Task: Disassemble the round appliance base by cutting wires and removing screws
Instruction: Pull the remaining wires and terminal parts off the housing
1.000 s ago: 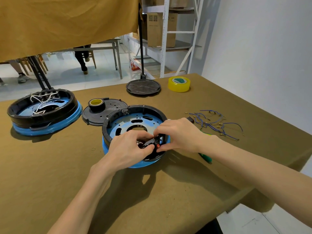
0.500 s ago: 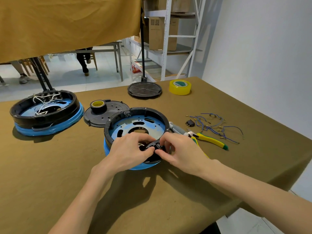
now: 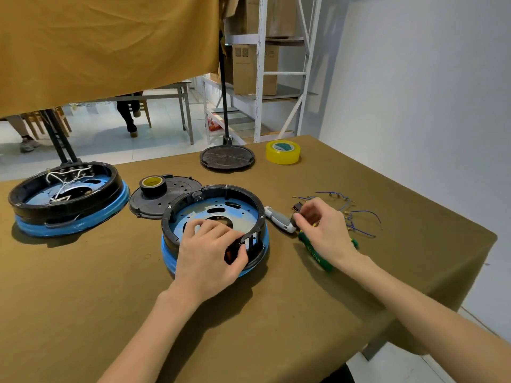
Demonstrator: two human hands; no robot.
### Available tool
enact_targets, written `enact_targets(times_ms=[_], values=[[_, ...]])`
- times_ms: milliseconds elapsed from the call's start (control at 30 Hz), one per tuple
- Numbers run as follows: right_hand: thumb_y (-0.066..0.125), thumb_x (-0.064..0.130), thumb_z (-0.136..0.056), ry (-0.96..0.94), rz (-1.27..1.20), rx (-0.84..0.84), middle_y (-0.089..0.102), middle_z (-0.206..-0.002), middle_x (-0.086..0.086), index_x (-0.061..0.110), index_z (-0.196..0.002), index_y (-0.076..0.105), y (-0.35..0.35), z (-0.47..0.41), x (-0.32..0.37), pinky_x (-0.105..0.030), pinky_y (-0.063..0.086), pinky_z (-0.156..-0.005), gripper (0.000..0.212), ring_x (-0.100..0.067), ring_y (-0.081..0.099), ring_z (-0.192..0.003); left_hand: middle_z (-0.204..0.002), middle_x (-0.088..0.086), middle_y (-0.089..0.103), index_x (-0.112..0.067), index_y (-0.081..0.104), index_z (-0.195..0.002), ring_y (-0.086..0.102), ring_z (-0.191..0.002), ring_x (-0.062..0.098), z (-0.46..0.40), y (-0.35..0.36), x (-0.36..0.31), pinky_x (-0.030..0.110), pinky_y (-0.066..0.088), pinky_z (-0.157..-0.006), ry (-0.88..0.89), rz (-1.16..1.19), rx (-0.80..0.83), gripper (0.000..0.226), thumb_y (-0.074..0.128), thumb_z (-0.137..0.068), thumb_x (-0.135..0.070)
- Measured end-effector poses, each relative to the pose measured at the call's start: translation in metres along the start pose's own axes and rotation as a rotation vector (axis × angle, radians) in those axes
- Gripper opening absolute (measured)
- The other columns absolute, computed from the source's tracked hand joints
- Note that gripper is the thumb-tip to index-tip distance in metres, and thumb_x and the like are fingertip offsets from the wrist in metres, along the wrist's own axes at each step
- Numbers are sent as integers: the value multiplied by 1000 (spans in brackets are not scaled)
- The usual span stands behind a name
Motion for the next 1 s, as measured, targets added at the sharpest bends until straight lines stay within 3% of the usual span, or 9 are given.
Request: enact_targets(times_ms=[133,300,467,600,733,800,900,1000], values=[[70,32,-94,128,190,-10,67,-74,10,22,-89,64,-9,-32,-43,-37,52,-68,13,-13,64,-75,-98,-11,77,-28,79,-110,66,-95,11,-1,4,1,37,44,-94,-25,-11,30,38,53,-93,-49],[64,33,-98,146,360,33,71,-83,7,23,-98,67,-1,-51,-55,-37,54,-70,11,-17,66,-82,-104,-13,76,-30,76,-118,68,-93,7,-3,7,3,28,50,-81,-43,38,103,41,51,-95,-53],[61,27,-99,175,374,6,71,-92,3,19,-99,69,-3,-47,-59,-39,56,-72,11,-19,65,-85,-105,-14,75,-30,74,-118,66,-95,4,-2,8,5,22,45,-86,-34,62,110,41,50,-96,-55],[58,11,-96,141,409,-21,69,-102,-3,17,-101,71,-6,-40,-49,-42,53,-79,15,-22,61,-94,-108,-14,72,-30,73,-116,63,-103,6,-1,4,8,32,44,-99,-3,106,82,39,53,-94,-55],[57,9,-95,117,500,149,73,-107,-5,15,-107,74,9,-29,-35,-45,51,-93,22,-28,65,-102,-106,-16,72,-32,73,-116,61,-105,7,2,-2,15,36,37,-107,2,53,79,43,54,-90,-61],[59,10,-96,65,434,179,72,-107,-3,15,-109,74,18,-19,-15,-44,51,-94,20,-21,65,-102,-99,-18,72,-33,72,-113,60,-101,6,5,-7,22,36,33,-105,-45,26,55,48,53,-87,-68],[66,14,-95,-186,115,208,66,-103,7,19,-108,71,38,5,50,-23,49,-87,15,-3,60,-98,-96,-19,71,-33,71,-106,58,-97,5,12,-11,30,37,35,-100,-95,69,40,48,54,-85,-72],[69,27,-94,-486,93,309,61,-120,8,21,-120,67,65,37,102,-15,38,-101,27,-3,53,-117,-104,-19,72,-33,72,-111,56,-101,4,17,-10,31,37,38,-97,-69,137,68,42,57,-87,-64]])
Point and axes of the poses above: each hand's wrist, its own z-axis away from the middle knuckle, its own y-axis out of the palm, x = y × z, the point moved 9 cm from there along -z, towards the middle knuckle
